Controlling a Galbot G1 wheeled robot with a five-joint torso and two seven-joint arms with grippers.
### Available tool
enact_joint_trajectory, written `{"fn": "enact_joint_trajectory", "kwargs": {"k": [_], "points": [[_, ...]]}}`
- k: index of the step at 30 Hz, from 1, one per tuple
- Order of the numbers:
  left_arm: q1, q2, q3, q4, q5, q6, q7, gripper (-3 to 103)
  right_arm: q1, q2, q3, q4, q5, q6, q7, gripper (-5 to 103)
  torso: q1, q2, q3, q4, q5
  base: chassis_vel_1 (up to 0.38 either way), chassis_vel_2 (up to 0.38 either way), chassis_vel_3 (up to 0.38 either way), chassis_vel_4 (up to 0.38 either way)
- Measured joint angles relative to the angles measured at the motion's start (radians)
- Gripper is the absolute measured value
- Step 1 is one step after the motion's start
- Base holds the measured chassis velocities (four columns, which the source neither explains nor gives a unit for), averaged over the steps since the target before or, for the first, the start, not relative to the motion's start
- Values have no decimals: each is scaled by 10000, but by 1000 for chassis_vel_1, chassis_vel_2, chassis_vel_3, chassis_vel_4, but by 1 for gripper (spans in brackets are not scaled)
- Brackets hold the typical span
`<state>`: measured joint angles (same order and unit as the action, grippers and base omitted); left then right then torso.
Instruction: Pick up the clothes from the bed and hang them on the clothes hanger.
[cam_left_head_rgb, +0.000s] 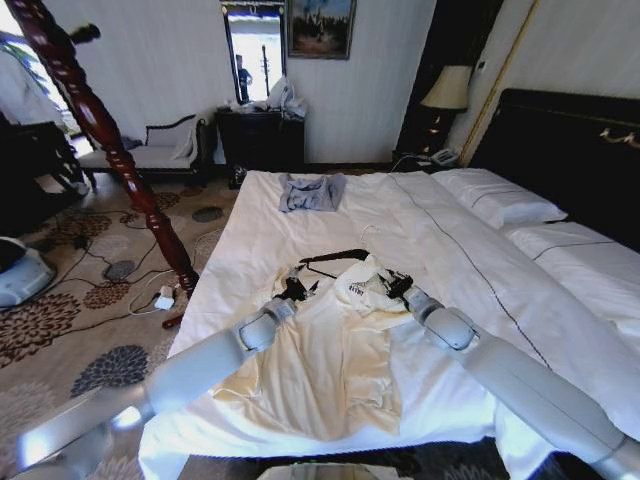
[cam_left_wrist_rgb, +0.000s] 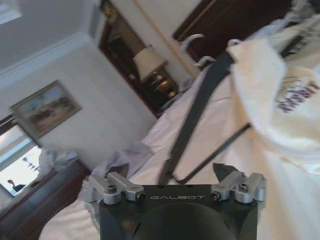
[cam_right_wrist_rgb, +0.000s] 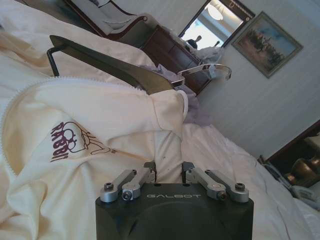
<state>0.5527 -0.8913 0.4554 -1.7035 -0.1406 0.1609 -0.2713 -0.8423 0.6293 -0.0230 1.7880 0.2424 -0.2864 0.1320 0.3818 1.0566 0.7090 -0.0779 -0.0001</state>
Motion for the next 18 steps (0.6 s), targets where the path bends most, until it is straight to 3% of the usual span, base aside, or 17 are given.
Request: {"fn": "enact_joint_trajectory", "kwargs": {"k": [6, 9, 11, 14, 15, 17, 18], "points": [[1350, 872, -1615, -1149, -602, 179, -158, 100, -119, -11, 136, 67, -524, 490, 193, 20, 0, 0, -1, 3, 1, 0, 0, 0, 0], [2201, 1450, -2643, -1577, -2056, 464, -411, 100, -238, -23, 304, 74, -968, 1054, 259, 20, -1, 1, -1, 7, 2, 0, 0, 0, 0], [2317, 1485, -2842, -1594, -2358, 527, -455, 100, -265, -26, 340, 77, -1047, 1143, 263, 20, -1, 1, -1, 4, 2, 0, 0, 0, 0], [2630, 1396, -3674, -1440, -4621, 1128, -747, 100, -372, 4, 445, 96, -1363, 1575, 284, 20, -1, 0, -1, 2, 2, 0, 0, 0, 0], [2630, 1396, -3674, -1440, -4621, 1128, -747, 100, -372, 4, 445, 96, -1363, 1575, 284, 20, -1, 0, -1, 2, 2, 0, 0, 0, 0], [2527, 1232, -3785, -1179, -5638, 1377, -834, 100, -390, 39, 446, 97, -1442, 1713, 297, 20, -1, -1, 0, 3, -2, 0, 0, 0, 0], [2332, 1062, -3799, -895, -6524, 1597, -891, 100, -396, 60, 444, 88, -1491, 1807, 297, 20, -1, -2, 0, 0, -1, 0, 0, 0, 0]]}}
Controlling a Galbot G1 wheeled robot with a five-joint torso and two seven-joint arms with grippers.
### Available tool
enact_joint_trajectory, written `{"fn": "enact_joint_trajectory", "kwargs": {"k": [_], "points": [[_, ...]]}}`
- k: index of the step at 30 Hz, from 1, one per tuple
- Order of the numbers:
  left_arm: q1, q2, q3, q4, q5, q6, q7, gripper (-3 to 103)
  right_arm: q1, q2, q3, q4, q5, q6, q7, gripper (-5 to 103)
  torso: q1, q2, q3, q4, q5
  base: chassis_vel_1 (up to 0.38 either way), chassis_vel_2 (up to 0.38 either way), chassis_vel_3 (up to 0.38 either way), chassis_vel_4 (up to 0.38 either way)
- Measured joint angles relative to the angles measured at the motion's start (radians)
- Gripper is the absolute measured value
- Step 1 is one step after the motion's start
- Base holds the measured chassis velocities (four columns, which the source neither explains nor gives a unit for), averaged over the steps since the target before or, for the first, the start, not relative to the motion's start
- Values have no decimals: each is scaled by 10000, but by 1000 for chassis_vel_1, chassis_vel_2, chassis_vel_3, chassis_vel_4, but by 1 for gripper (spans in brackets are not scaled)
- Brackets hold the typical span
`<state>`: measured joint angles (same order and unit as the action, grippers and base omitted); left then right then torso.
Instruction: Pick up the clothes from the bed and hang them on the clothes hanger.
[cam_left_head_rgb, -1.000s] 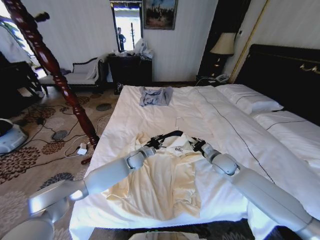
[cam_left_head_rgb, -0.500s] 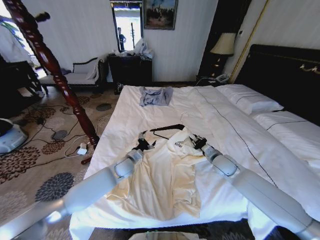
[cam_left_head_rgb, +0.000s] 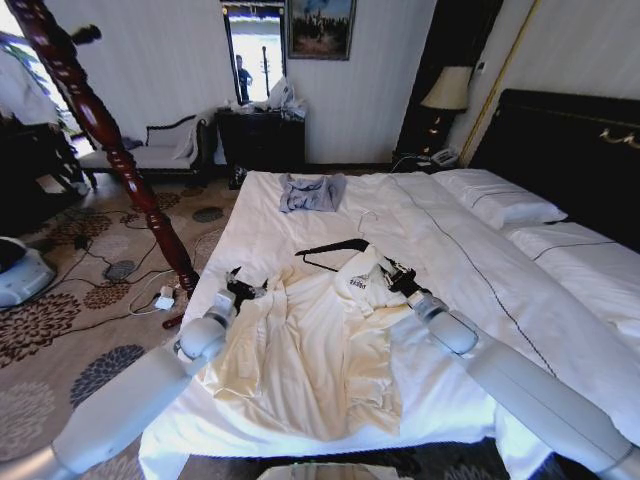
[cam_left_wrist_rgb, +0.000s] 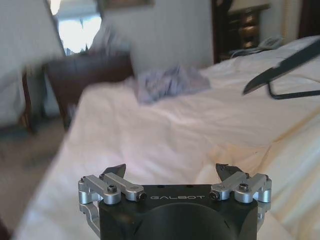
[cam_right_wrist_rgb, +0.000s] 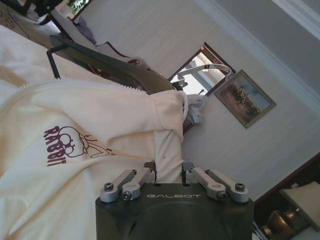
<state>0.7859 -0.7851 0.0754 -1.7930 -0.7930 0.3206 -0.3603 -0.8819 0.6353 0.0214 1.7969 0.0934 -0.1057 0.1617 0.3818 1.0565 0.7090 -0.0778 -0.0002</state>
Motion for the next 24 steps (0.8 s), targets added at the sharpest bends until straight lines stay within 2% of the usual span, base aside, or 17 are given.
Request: {"fn": "enact_joint_trajectory", "kwargs": {"k": [2, 3, 4, 5, 7, 8, 10, 11, 12, 13, 14, 15, 16, 18, 21, 24], "points": [[-320, -215, 8, 399, -1126, 283, 34, 100, -1, 46, -12, -29, -72, 125, -2, 20, 1, 0, 2, -2, -1, 0, 0, 0, 0], [-320, -215, 8, 399, -1126, 283, 34, 100, -1, 46, -12, -29, -72, 125, -2, 20, 1, 0, 2, -2, -1, 0, 0, 0, 0], [-440, -290, 9, 549, -1562, 372, 112, 100, -1, 69, -19, -33, -92, 152, -3, 20, 2, 0, 1, -3, 2, 0, 0, 0, 0], [-621, -508, -50, 962, -2543, 438, 375, 100, 0, 109, -42, -36, -99, 180, -6, 20, 2, 0, 2, -2, 5, 0, 0, 0, 0], [-655, -592, -106, 1111, -2818, 438, 482, 100, 0, 119, -48, -40, -99, 182, -9, 20, 2, 0, 2, -2, 1, 0, 0, 0, 0], [-705, -732, -222, 1366, -3207, 423, 691, 100, 3, 131, -55, -43, -99, 185, -10, 20, 2, 0, 2, -1, 0, 0, 0, 0, 0], [-822, -996, -458, 2074, -3835, 163, 1643, 100, 28, 147, -111, -54, -77, 199, -21, 20, 1, 0, 2, 2, 0, 0, 0, 0, 0], [-822, -996, -458, 2074, -3835, 163, 1643, 100, 28, 147, -111, -54, -77, 199, -21, 20, 1, 0, 2, 2, 0, 0, 0, 0, 0], [-848, -1038, -493, 2228, -3920, 69, 1890, 100, 37, 147, -133, -56, -71, 201, -23, 20, 2, 0, 2, 1, 0, 0, 0, 0, 0], [-894, -1087, -524, 2421, -4004, -62, 2199, 100, 49, 147, -159, -56, -66, 203, -27, 20, 2, 0, 2, 1, 1, 0, 0, 0, 0], [-1011, -1210, -589, 2809, -4192, -331, 2903, 100, 69, 147, -208, -57, -33, 202, -29, 20, 2, 0, 2, 2, 1, 0, 0, 0, 0], [-1062, -1271, -609, 2945, -4302, -386, 3079, 100, 74, 146, -231, -57, -17, 201, -30, 20, 2, 0, 2, 3, 2, 0, 0, 0, 0], [-1062, -1271, -609, 2945, -4302, -386, 3079, 100, 74, 146, -231, -57, -17, 201, -30, 20, 2, 0, 2, 3, 2, 0, 0, 0, 0], [-1305, -1596, -657, 3551, -4668, -469, 3515, 100, 80, 126, -298, -56, 14, 192, -35, 20, 1, 0, 1, 2, 2, 0, 0, 0, 0], [-1547, -1856, -655, 4132, -4727, -477, 3698, 100, 88, 111, -337, -56, 34, 181, -38, 20, 1, 0, 2, -1, 1, 0, 0, 0, 0], [-2096, -2366, -556, 5364, -4741, -451, 3843, 100, 179, 120, -458, -68, 63, 157, -43, 20, 3, 0, 3, -1, 1, 0, 0, 0, 0]]}}
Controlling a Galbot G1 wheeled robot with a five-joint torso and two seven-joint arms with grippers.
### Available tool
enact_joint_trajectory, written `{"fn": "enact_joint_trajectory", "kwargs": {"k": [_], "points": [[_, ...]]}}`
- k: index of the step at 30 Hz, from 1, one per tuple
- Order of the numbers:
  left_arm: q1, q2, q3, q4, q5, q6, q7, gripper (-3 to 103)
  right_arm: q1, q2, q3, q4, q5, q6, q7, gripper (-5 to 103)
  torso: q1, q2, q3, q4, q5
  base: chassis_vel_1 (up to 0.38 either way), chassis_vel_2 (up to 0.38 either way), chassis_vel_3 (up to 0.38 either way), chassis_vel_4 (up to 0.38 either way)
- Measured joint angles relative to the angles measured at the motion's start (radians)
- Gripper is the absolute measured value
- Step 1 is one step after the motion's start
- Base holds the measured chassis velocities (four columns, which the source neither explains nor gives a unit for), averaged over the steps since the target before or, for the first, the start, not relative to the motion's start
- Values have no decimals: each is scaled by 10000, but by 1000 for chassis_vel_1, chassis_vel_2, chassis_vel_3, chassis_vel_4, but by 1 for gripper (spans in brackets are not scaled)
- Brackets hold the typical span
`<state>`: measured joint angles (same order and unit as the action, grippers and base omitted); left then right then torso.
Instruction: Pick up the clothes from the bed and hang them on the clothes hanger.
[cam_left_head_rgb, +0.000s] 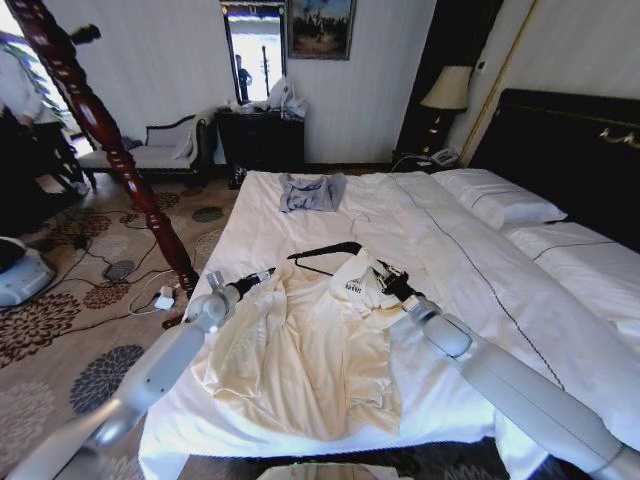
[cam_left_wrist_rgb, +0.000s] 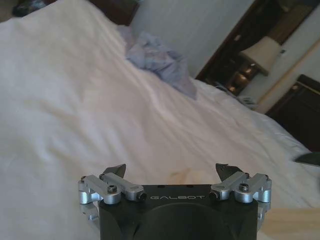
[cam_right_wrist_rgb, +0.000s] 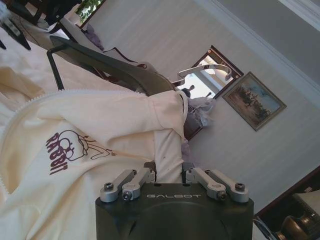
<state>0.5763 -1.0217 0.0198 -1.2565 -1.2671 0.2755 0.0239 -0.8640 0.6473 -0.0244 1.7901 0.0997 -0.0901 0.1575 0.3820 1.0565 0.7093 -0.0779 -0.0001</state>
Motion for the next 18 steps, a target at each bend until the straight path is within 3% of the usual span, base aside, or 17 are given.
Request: {"fn": "enact_joint_trajectory", "kwargs": {"k": [7, 18], "points": [[-943, -665, 612, 1377, 370, 3, 226, 100, 106, 59, -114, -7, 57, -56, -2, 20, -1, 0, -1, 0, 3, 0, 0, 0, 0], [-1913, -1226, 1721, 2399, 645, -43, 393, 99, 278, 112, -191, 5, 186, -130, -2, 20, -1, 0, -1, 2, 2, 0, 0, 0, 0]]}}
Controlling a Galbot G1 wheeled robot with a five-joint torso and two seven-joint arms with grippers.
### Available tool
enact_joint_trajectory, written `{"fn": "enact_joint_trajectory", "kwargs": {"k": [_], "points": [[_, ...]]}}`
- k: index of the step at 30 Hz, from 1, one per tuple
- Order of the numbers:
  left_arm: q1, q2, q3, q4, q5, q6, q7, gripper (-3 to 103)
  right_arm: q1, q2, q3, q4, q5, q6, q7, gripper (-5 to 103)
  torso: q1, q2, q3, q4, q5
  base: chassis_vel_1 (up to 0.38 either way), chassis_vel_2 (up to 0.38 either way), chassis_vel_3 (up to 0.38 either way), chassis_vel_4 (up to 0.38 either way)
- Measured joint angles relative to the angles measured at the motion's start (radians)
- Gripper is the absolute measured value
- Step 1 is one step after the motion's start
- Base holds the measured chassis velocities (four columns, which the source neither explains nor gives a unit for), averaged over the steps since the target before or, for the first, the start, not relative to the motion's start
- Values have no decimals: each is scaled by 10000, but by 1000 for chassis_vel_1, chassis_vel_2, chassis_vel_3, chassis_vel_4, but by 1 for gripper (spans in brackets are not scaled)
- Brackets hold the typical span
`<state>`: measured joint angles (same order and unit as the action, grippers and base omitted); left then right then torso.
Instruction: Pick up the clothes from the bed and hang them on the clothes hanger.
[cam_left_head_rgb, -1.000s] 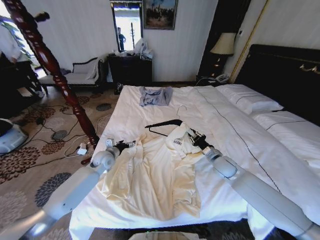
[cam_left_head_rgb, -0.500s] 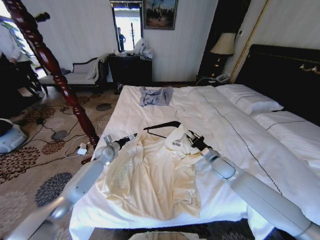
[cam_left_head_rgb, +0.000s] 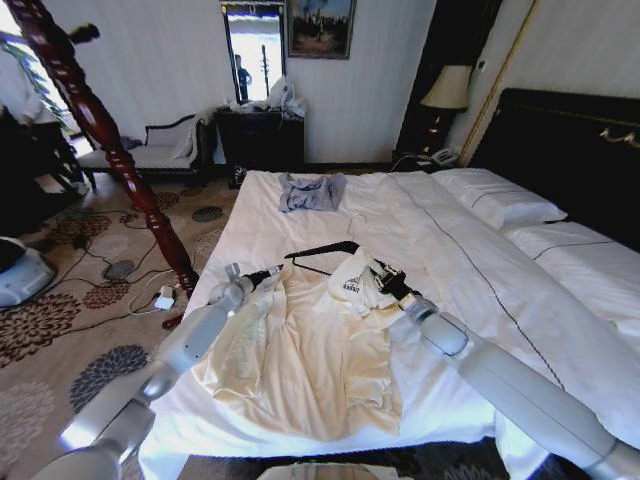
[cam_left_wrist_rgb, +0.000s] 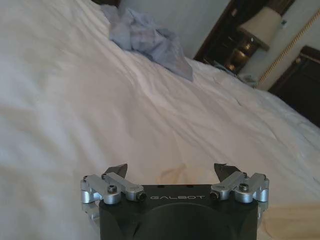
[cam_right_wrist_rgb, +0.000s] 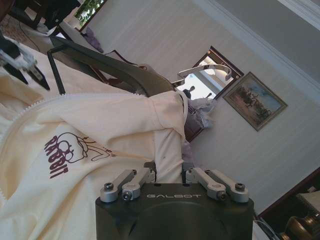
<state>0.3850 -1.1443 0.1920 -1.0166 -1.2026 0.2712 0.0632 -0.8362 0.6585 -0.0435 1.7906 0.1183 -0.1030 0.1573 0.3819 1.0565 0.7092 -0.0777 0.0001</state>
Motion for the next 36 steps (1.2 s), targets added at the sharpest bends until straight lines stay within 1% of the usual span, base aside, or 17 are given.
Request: {"fn": "enact_joint_trajectory", "kwargs": {"k": [3, 5, 6, 8, 9, 11, 13, 14, 17, 20, 21, 22, 24, 26, 27, 29, 36], "points": [[-165, -146, 356, 268, 189, -29, 49, 98, 10, 20, -6, 0, 6, -8, 4, 20, 0, 0, 0, -2, 0, 0, 0, 0, 0], [-291, -259, 673, 579, 536, -101, 149, 89, 6, 30, -6, 13, 20, -11, 13, 20, -1, 0, 0, -1, 0, 0, 0, 0, 0], [-291, -259, 673, 579, 536, -101, 149, 89, 6, 30, -6, 13, 20, -11, 13, 20, -1, 0, 0, -1, 0, 0, 0, 0, 0], [-366, -389, 801, 803, 714, -137, 178, 78, -13, 30, 8, 32, 32, -14, 21, 20, -1, 0, 0, 1, 0, 0, 0, 0, 0], [-377, -427, 808, 853, 747, -145, 179, 78, -20, 30, 15, 37, 34, -14, 23, 20, -1, 0, 0, 1, -1, 0, 0, 0, 0], [-389, -490, 807, 925, 782, -161, 179, 72, -32, 23, 32, 44, 39, -16, 24, 20, -1, 0, 0, 0, -1, 0, 0, 0, 0], [-405, -552, 766, 968, 799, -176, 157, 61, -61, -2, 63, 55, 42, -18, 25, 20, -1, 0, 0, -2, -1, 0, 0, 0, 0], [-410, -555, 754, 970, 797, -186, 150, 61, -70, -9, 74, 56, 43, -19, 26, 20, -1, 0, 0, -2, 0, 0, 0, 0, 0], [-423, -525, 722, 967, 776, -220, 121, 45, -88, -16, 83, 57, 43, -22, 19, 20, -1, 1, 0, 0, -1, 0, 0, 0, 0], [-424, -511, 712, 970, 773, -222, 112, 40, -86, -11, 78, 57, 46, -25, 17, 20, -1, 1, 0, 1, -1, 0, 0, 0, 0], [-424, -515, 705, 1007, 781, -225, 108, 29, -75, -3, 67, 58, 51, -32, 15, 20, -1, 1, 0, -1, -1, 0, 0, 0, 0], [-421, -521, 704, 1035, 802, -232, 107, 24, -59, 4, 58, 57, 60, -42, 14, 20, -1, 2, 0, -1, -1, 0, 0, 0, 0], [-415, -525, 704, 1050, 821, -240, 107, 24, -49, 8, 52, 58, 65, -47, 13, 20, -1, 2, 0, -1, -1, 0, 0, 0, 0], [-375, -530, 701, 1071, 888, -279, 107, 13, -22, 11, 33, 60, 77, -66, 10, 20, -1, 2, 0, 0, -2, 0, 0, 0, 0], [-375, -530, 701, 1071, 888, -279, 107, 13, -22, 11, 33, 60, 77, -66, 10, 20, -1, 2, 0, 0, -2, 0, 0, 0, 0], [-348, -512, 689, 1015, 902, -307, 106, 3, -28, 11, 27, 63, 77, -72, 9, 20, -1, 2, 0, 0, -3, 0, 0, 0, 0], [-288, -331, 658, 697, 874, -365, 77, 0, -62, 15, 5, 46, 58, -75, 10, 20, -1, 2, 0, 0, -2, 0, 0, 0, 0]]}}
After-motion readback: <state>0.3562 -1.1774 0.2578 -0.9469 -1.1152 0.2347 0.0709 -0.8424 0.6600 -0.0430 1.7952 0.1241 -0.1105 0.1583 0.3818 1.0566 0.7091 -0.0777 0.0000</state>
